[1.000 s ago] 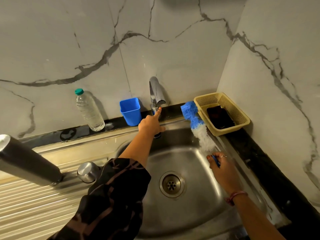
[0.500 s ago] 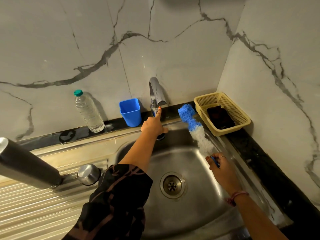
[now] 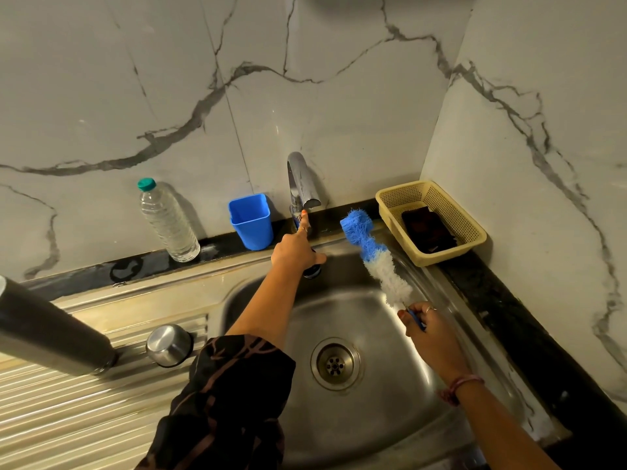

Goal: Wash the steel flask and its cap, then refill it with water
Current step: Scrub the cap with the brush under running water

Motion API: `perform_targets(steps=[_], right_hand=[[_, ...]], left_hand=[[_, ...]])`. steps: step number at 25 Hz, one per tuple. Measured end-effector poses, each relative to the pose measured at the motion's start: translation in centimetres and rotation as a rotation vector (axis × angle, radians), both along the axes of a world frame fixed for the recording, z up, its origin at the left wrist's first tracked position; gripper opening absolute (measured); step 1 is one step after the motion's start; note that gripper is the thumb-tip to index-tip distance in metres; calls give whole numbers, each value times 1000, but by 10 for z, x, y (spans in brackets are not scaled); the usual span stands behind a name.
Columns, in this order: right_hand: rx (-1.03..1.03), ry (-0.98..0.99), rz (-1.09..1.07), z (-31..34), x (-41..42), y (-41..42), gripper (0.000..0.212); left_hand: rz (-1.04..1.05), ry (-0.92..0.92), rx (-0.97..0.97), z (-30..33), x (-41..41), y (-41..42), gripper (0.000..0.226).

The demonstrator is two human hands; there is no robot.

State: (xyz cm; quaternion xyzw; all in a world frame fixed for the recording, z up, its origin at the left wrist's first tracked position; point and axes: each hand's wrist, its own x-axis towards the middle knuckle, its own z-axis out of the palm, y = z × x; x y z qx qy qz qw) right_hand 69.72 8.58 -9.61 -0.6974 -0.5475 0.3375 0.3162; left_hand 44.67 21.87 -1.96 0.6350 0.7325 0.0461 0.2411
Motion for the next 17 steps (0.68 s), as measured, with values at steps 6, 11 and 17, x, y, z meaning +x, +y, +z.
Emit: perform_targets(steps=[6,11,17], right_hand=[[-17,7,8,3,-1,0,17],[-62,16,47,11,-5,-3,10],[-135,-10,200,30,-3,-18,15]], left_hand=[[15,-39,24,-7,-2,-3,104],[-5,-222,92,-16,-8,-13,110],[512,-903,122,-51,-4,-54,86]])
